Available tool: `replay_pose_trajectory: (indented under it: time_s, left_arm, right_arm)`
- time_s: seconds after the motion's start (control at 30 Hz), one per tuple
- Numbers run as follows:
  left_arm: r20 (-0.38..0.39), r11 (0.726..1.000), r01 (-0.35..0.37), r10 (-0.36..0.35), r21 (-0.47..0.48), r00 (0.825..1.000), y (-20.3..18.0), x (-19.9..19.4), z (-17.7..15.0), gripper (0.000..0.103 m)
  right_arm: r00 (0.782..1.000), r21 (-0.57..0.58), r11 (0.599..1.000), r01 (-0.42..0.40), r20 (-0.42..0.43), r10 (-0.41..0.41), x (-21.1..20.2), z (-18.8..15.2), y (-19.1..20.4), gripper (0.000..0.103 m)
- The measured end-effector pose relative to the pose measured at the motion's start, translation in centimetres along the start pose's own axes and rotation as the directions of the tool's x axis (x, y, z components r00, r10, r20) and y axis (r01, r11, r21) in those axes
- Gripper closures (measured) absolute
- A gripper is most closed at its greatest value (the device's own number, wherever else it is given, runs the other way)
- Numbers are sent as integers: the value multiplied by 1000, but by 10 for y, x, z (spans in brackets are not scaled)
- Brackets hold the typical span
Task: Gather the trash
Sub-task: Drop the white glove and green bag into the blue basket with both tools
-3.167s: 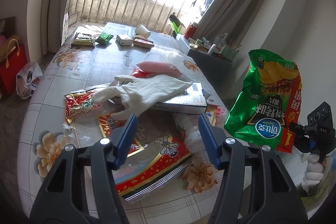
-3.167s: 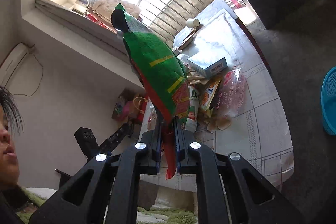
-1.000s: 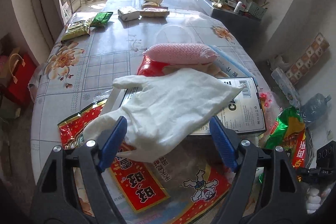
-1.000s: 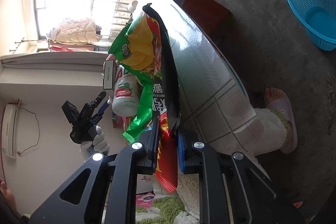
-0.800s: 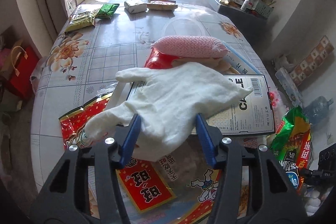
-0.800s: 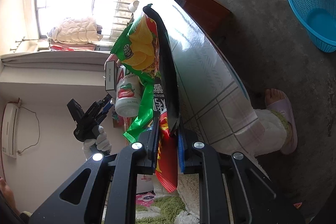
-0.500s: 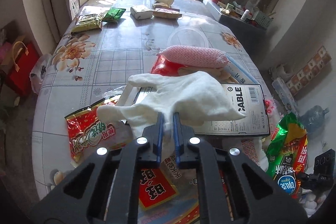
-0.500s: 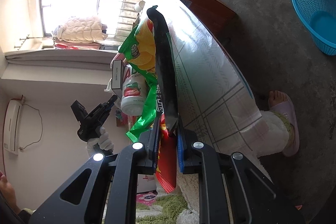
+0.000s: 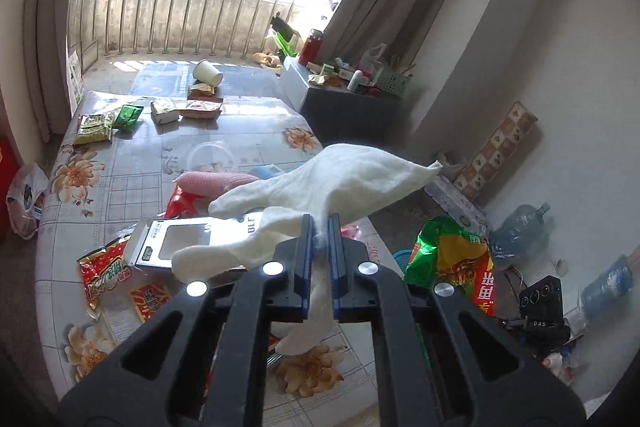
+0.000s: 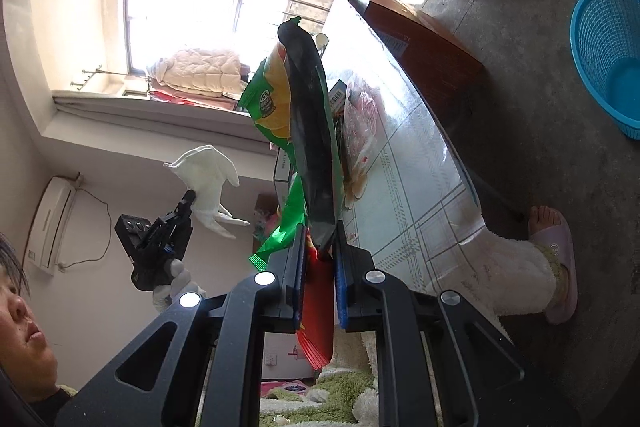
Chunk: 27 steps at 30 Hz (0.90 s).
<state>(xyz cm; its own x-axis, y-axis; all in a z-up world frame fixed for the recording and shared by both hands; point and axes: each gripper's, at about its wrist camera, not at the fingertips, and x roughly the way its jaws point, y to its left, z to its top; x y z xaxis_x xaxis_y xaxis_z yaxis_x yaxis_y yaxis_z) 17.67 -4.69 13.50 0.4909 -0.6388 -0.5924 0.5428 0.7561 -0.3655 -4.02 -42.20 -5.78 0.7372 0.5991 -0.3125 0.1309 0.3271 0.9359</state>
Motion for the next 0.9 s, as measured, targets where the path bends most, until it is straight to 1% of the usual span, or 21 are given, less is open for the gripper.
replay_pose_trajectory:
  time_s: [0.03,0.07,0.13,0.2,0.23,0.3,0.33,0.37,0.4,0.47,0.5,0.53,0.57,0.6,0.63,0.7,0.77,0.8,0.83,0.87,0.9]
  left_arm:
    - [-15,998,57,-57,14,998,-19,8,4,97]
    - [-37,993,115,-114,23,993,-38,19,7,97]
    - [-100,977,210,-206,33,973,-78,50,12,97]
    - [-168,955,292,-278,63,946,-124,90,7,97]
    - [-209,944,321,-301,71,931,-145,112,4,97]
    - [-311,921,384,-346,65,885,-185,164,-9,97]
    - [-364,916,398,-353,53,862,-202,191,-17,97]
    - [-417,910,412,-359,41,835,-219,219,-26,97]
    - [-466,908,419,-357,31,810,-233,248,-36,97]
    - [-554,914,406,-332,13,764,-255,302,-57,97]
    - [-590,917,398,-314,14,744,-266,329,-68,97]
    - [-617,925,380,-293,12,730,-273,352,-77,97]
    - [-647,930,367,-279,1,709,-278,376,-88,97]
    - [-670,935,355,-272,-14,690,-282,397,-96,97]
    - [-689,942,335,-259,-25,676,-284,419,-103,97]
    - [-720,948,316,-243,-35,650,-290,452,-117,97]
    - [-746,956,287,-233,-59,624,-292,484,-130,97]
    - [-759,959,276,-225,-63,611,-291,500,-135,96]
    - [-770,964,258,-209,-61,602,-290,512,-139,89]
    - [-778,970,234,-191,-58,599,-287,523,-144,83]
    - [-777,978,204,-168,-52,607,-283,531,-147,72]
  right_arm:
    - [1000,-1,1000,14,26,-14,-12,2,-1,90]
    - [998,2,999,42,54,-42,-24,3,-4,90]
    - [986,19,992,126,111,-127,-47,9,-12,90]
    - [965,50,979,199,166,-205,-71,14,-23,90]
    - [950,68,969,237,191,-246,-81,17,-30,90]
    - [912,110,943,314,240,-332,-100,23,-44,90]
    - [897,134,935,329,264,-354,-108,25,-52,90]
    - [884,162,928,336,286,-369,-116,28,-61,90]
    - [871,191,920,342,304,-387,-122,31,-72,90]
    - [852,245,907,343,325,-410,-130,38,-94,90]
    - [843,273,897,346,329,-425,-132,41,-106,90]
    - [834,297,887,354,329,-443,-133,46,-118,90]
    - [824,327,873,361,327,-463,-133,50,-130,90]
    - [822,356,863,359,318,-473,-128,57,-145,90]
    - [823,374,857,354,311,-476,-125,62,-157,90]
    - [810,414,835,364,302,-503,-119,72,-182,90]
    - [803,448,815,368,288,-521,-108,83,-205,90]
    - [794,467,801,374,286,-537,-103,89,-217,90]
    - [786,482,791,377,285,-548,-99,95,-230,89]
    - [781,500,780,375,282,-557,-94,101,-243,87]
    - [781,514,772,374,275,-561,-88,108,-257,87]
